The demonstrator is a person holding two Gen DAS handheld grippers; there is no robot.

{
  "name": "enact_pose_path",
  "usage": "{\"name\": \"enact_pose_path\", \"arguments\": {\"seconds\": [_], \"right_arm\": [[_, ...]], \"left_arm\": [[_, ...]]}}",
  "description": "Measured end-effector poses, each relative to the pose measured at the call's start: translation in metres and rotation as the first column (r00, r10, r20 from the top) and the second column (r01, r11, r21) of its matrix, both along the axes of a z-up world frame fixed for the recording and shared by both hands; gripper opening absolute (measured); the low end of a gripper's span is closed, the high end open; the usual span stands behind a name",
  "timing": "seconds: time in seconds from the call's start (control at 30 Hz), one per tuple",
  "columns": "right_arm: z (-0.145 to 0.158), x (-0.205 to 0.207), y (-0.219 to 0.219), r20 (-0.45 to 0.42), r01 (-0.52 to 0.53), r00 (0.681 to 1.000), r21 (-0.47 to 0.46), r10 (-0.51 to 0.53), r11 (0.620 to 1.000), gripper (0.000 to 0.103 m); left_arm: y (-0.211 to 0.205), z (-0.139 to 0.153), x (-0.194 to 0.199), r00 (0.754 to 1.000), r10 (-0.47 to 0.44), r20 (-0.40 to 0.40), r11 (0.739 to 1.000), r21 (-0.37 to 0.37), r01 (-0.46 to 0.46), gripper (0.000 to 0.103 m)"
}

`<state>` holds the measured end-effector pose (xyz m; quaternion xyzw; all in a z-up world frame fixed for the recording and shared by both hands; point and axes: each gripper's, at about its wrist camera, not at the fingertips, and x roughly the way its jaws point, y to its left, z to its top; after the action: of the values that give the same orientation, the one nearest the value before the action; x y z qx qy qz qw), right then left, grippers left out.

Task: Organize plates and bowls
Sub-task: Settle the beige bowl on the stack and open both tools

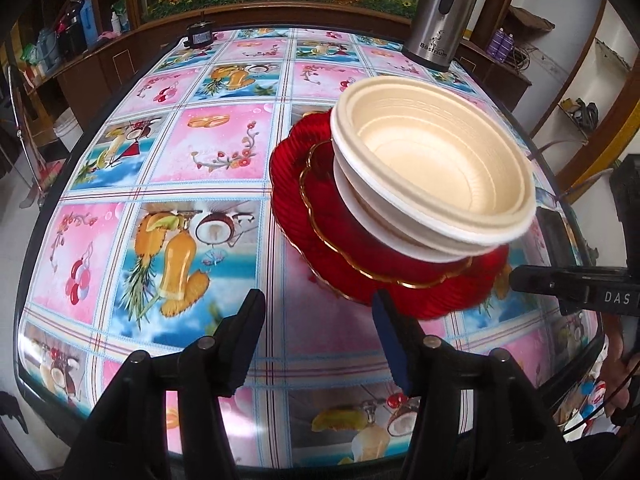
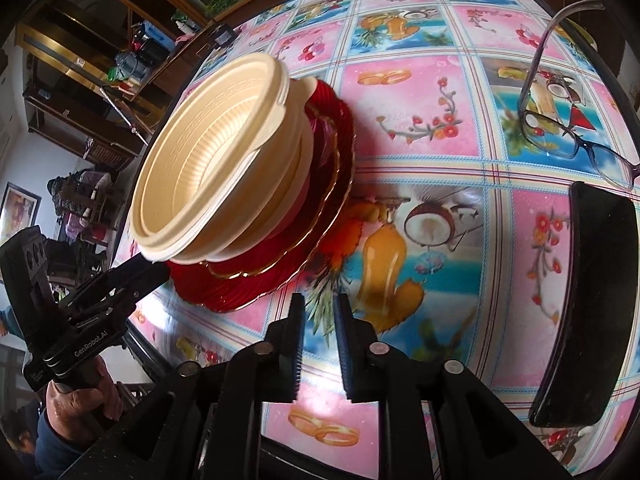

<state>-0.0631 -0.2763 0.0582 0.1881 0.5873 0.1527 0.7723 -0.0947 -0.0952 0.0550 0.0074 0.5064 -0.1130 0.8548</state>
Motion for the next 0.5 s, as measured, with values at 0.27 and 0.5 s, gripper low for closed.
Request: {"name": "enact_pose_path", "arguments": {"seconds": [0.27, 0.5], "right_arm": [[0.0, -0.003, 0.007, 0.005, -0.041, 0.999, -0.009, 0.041, 0.999, 0.04], [0.009, -0.015, 0.011, 0.067, -0.087, 0.993, -0.088, 0.093, 0.992, 0.063]], "left_arm": [[-0.008, 0.007, -0.019, 0.999, -0.046, 0.025, 0.999, 0.023, 0.046, 0.074], [-0.024, 0.026, -0.041, 0.984, -0.147, 0.096, 0.986, -0.064, 0.154, 0.096]]}}
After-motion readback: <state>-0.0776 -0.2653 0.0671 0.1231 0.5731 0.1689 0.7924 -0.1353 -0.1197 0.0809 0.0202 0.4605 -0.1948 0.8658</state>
